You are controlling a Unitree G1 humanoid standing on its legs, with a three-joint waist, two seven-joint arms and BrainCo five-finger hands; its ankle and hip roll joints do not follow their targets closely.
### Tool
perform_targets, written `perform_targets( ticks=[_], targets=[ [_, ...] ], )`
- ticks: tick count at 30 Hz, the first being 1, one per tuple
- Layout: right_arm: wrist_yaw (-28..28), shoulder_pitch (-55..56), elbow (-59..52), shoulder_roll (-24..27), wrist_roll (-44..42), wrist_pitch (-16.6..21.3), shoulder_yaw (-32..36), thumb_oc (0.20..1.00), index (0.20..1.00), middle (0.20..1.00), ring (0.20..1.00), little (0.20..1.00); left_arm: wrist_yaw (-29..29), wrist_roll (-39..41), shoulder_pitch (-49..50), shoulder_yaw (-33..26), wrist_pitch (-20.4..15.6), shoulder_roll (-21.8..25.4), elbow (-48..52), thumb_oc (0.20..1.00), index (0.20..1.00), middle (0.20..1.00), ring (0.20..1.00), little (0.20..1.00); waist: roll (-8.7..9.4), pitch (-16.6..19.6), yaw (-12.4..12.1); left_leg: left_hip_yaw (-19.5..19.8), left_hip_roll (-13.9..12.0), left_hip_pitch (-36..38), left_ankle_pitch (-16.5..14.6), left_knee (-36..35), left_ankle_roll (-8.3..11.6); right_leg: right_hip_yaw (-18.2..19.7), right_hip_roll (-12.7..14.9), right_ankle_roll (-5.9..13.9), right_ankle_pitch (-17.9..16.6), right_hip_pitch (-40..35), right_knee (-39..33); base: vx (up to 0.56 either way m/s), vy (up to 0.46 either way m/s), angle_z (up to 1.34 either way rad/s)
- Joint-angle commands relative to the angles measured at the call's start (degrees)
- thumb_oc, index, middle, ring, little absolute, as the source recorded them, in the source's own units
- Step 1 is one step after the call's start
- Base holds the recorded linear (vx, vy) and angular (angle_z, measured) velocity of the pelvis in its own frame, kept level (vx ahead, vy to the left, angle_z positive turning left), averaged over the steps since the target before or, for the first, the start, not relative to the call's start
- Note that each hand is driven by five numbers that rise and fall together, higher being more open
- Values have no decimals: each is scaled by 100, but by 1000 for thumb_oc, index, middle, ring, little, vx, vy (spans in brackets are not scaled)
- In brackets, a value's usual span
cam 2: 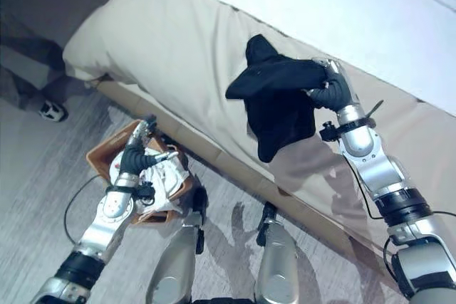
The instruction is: Pick up clothes into the bucket
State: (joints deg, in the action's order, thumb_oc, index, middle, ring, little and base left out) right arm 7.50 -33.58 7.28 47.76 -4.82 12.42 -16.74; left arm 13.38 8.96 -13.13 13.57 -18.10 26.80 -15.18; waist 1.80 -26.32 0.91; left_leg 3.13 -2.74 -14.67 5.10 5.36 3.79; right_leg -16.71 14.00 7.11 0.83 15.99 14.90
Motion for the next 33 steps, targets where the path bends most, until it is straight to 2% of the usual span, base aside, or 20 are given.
perform_targets(
  ticks=[1,2,3,4,5,8,9,10,11,12,13,18,22,27,28,32,33],
  targets=[
    [-375,-522,-629,-137,-785,488,-173,200,200,200,200,200,18,-557,-252,236,-171,273,35,1000,1000,1000,1000,1000,361,898,156,-278,-38,360,-399,108,77,66,32,371,-389,-894,-928,62,13,-20],
    [-378,-519,-634,-135,-787,484,-164,200,200,200,200,200,18,-558,-257,238,-171,275,35,1000,1000,1000,1000,1000,367,901,160,-275,-27,350,-369,93,70,61,40,371,-415,-888,-946,148,0,-14],
    [-609,-482,-840,-291,-1233,394,-217,200,200,200,200,200,-29,-770,-495,388,-151,338,159,1000,1000,1000,1000,1000,395,1135,235,-323,-41,544,-401,14,65,81,-17,374,-400,-1064,-1067,72,-8,-11],
    [-618,-469,-851,-289,-1242,385,-201,200,200,200,200,200,-27,-772,-498,395,-149,340,158,1000,1000,1000,1000,1000,400,1116,223,-327,-44,580,-399,-6,67,80,-22,374,-404,-1097,-1086,156,-16,-11],
    [-700,-388,-896,-540,-1622,267,-209,200,200,200,200,200,-106,-803,-653,520,-111,316,245,1000,1000,1000,1000,1000,420,1307,299,-391,-77,769,-427,-77,64,115,-69,383,-419,-1233,-1187,113,-3,-14],
    [-913,-413,-1245,-525,-1920,161,-258,200,200,200,200,200,-288,-742,-812,693,-117,341,436,1000,1000,1000,1000,1000,436,1476,370,-488,-117,987,-435,-193,67,174,-115,392,-446,-1361,-1279,91,-3,-15],
    [-999,-352,-1395,-477,-2166,79,-247,200,200,200,200,200,-534,-481,-978,882,-95,297,591,1000,1000,1000,1000,1000,427,1631,423,-562,-131,1161,-437,-314,74,213,-157,396,-450,-1482,-1368,94,-3,-19],
    [-1002,-344,-1400,-472,-2170,76,-239,200,200,200,200,200,-541,-472,-981,886,-93,297,591,1000,1000,1000,1000,1000,427,1626,414,-566,-132,1176,-435,-326,75,215,-159,396,-453,-1493,-1376,115,-7,-22],
    [-1068,-393,-1469,-414,-2321,13,-275,200,200,200,200,200,-919,110,-1174,1123,-61,232,627,1000,1000,1000,1000,1000,418,1754,468,-615,-155,1296,-431,-381,86,229,-184,400,-456,-1587,-1443,57,-9,-20],
    [-1070,-389,-1472,-409,-2325,11,-268,200,200,200,200,200,-930,124,-1181,1125,-62,234,623,1000,1000,1000,1000,1000,417,1746,461,-617,-157,1308,-430,-388,87,229,-187,399,-458,-1598,-1450,106,-17,-16],
    [-1155,-449,-1533,-351,-2489,-47,-378,200,200,200,200,200,-1251,638,-1297,1341,40,170,601,1000,1000,1000,1000,1000,420,1842,514,-672,-178,1428,-449,-416,87,265,-213,400,-465,-1686,-1492,53,-9,-6],
    [-1287,-664,-1562,-150,-2761,-141,-600,200,200,200,200,200,-1490,691,-1613,1873,219,-89,287,1000,1000,1000,1000,1000,426,1970,575,-777,-220,1644,-489,-462,95,343,-261,392,-453,-1839,-1543,58,-10,-17],
    [-1255,-831,-1557,2,-2980,-201,-758,200,200,200,200,200,-1486,1186,-1803,2198,439,-783,-411,1000,1000,1000,1000,1000,438,2072,669,-802,-247,1766,-487,-506,102,364,-286,385,-446,-1938,-1556,39,-14,-6],
    [-1274,-931,-1535,88,-3088,-217,-903,200,200,200,200,200,-1528,1512,-2050,2437,526,-990,-493,1000,1000,1000,1000,1000,440,2110,722,-827,-263,1825,-495,-518,99,384,-300,383,-443,-1982,-1565,3,-1,-1],
    [-1286,-1006,-1525,83,-3146,-216,-990,200,200,200,200,200,-1633,1894,-2105,2543,590,-1155,-593,1000,1000,1000,1000,1000,434,2134,758,-846,-270,1856,-496,-534,101,395,-304,383,-442,-1991,-1568,9,-2,-4],
    [-1256,-1131,-1439,19,-3221,-207,-1130,200,200,200,200,200,-1651,2204,-2181,2584,637,-1346,-854,1000,1000,1000,1000,1000,433,2164,802,-875,-290,1892,-494,-563,107,431,-318,380,-443,-1994,-1572,5,-1,-1],
    [-1262,-1163,-1444,1,-3234,-205,-1163,200,200,200,200,200,-1671,2348,-2155,2566,647,-1412,-893,231,231,231,231,231,439,2175,819,-893,-290,1903,-494,-565,108,445,-320,380,-448,-1995,-1575,16,2,-6]
  ],
)
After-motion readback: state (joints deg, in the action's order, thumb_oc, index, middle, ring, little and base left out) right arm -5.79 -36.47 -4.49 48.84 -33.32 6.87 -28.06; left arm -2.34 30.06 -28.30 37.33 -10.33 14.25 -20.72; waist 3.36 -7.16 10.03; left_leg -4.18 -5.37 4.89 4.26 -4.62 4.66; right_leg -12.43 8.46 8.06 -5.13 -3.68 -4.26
